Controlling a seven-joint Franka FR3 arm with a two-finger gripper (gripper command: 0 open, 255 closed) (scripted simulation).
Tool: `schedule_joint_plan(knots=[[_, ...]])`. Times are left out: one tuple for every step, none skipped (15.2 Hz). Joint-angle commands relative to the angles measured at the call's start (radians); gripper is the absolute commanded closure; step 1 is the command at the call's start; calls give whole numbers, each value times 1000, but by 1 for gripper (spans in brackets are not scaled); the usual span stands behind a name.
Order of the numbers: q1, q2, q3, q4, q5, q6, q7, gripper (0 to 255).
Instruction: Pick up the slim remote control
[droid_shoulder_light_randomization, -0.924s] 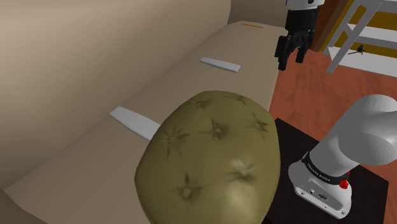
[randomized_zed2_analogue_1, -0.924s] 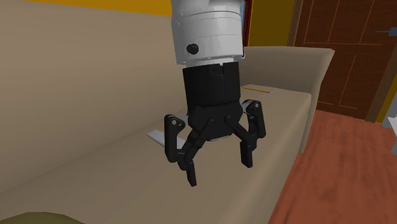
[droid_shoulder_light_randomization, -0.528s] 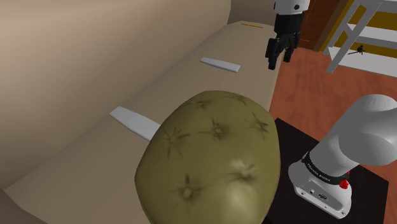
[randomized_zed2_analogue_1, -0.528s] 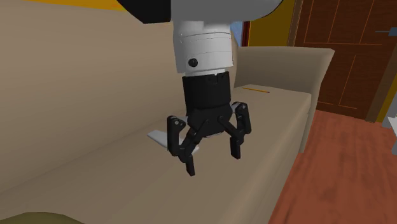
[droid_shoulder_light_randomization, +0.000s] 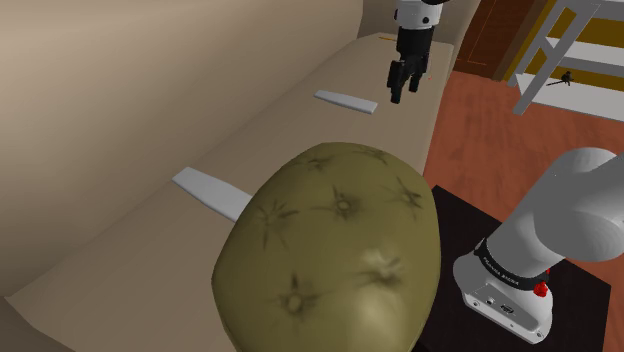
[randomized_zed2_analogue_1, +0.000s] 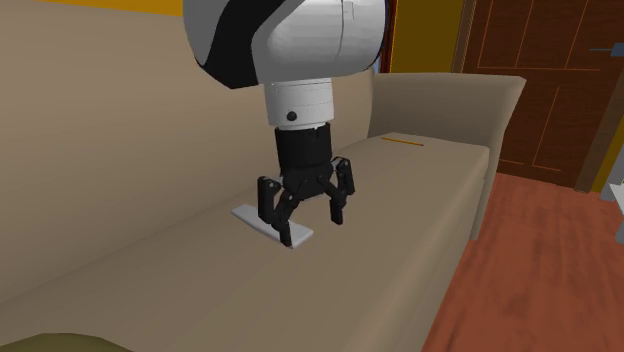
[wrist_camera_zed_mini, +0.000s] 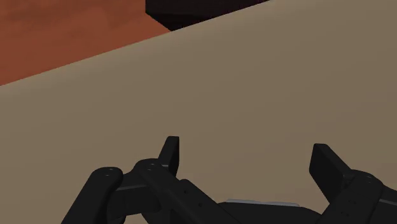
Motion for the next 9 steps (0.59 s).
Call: schedule_joint_plan(knots=[[10,73,-14,39,6,52,-47,0],[14,107,-20,61,10,73,-71,0],[18,142,-26,84,15,93,-95,0],[21,176,-31,108,21,111,-119,0],[24,211,-35,134,28,128,-143,0],[27,246,-39,160,36,144,-167,0],[29,281,-42,188,45,159,-191,0],[31,316,-44,217,54,172,-215,0],[32,351,-45,247,64,184,-239,0]])
